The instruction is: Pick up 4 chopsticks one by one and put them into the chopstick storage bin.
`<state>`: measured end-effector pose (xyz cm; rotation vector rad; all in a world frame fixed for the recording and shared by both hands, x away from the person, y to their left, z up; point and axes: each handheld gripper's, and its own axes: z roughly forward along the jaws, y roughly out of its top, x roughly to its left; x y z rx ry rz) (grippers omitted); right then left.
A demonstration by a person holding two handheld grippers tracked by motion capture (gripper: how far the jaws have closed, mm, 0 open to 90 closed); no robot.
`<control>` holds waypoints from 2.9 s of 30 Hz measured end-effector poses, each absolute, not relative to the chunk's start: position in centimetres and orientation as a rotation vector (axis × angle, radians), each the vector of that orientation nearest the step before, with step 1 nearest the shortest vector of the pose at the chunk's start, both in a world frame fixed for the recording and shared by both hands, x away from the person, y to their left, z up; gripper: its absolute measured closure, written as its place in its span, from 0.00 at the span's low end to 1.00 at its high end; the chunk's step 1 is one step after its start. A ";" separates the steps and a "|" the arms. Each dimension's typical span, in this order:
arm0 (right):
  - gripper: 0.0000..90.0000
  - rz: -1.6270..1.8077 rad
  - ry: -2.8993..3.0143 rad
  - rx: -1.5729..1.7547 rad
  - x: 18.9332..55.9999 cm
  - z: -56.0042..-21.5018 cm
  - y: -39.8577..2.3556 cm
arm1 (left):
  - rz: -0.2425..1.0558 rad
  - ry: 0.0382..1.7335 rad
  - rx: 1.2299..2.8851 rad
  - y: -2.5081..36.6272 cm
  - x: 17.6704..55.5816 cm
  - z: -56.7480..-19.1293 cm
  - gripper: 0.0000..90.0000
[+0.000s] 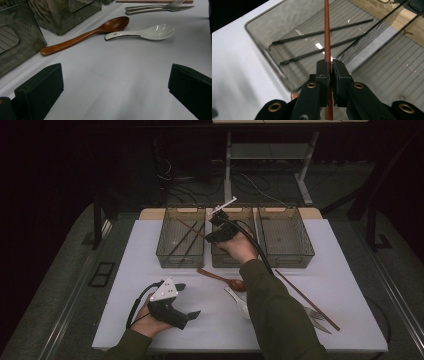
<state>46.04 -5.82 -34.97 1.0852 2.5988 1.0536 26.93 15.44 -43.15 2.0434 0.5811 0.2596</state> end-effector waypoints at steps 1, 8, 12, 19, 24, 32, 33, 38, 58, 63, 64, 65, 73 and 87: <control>0.94 1.041 2.596 1.090 46.3 -35.0 -5.5 | 0.254 0.586 2.040 15.4 26.9 -43.2 0.00; 0.94 0.985 2.586 1.137 47.9 -35.0 -3.0 | 0.250 0.580 2.042 15.3 26.8 -43.2 0.00; 0.94 0.958 2.582 1.184 48.8 -35.2 -1.7 | 0.244 0.576 2.041 15.3 26.8 -43.2 0.00; 0.94 0.931 2.595 1.173 49.2 -35.7 0.6 | 0.244 0.567 2.047 15.2 26.8 -43.3 0.00; 0.92 0.922 2.605 1.164 49.1 -36.2 1.5 | 0.248 0.561 2.048 15.2 26.8 -43.3 0.00; 0.69 1.009 2.592 1.174 49.1 -35.3 0.6 | 0.244 0.565 2.053 15.1 26.8 -43.3 0.00; 0.67 1.023 2.585 1.174 49.1 -35.2 0.5 | 0.244 0.565 2.054 15.1 26.8 -43.3 0.00; 0.57 1.093 2.595 1.137 48.5 -34.7 -0.2 | 0.245 0.565 2.055 15.1 26.7 -43.3 0.00; 0.48 1.254 2.549 1.013 44.0 -33.4 -9.0 | 0.234 0.557 2.069 15.2 26.9 -43.3 0.00; 0.48 1.263 2.543 1.002 42.6 -33.2 -11.5 | 0.228 0.567 2.057 15.2 26.9 -43.3 0.00; 0.48 1.268 2.541 0.996 42.4 -33.1 -11.9 | 0.228 0.569 2.058 15.2 26.9 -43.3 0.00; 0.48 1.272 2.539 0.996 42.1 -33.0 -12.4 | 0.227 0.570 2.059 15.2 26.9 -43.3 0.00; 0.48 1.274 2.526 0.977 40.0 -33.2 -15.7 | 0.227 0.570 2.067 15.2 27.0 -43.4 0.00; 0.48 1.273 2.515 0.978 36.1 -35.3 -21.4 | 0.228 0.578 2.067 15.1 27.0 -43.5 0.00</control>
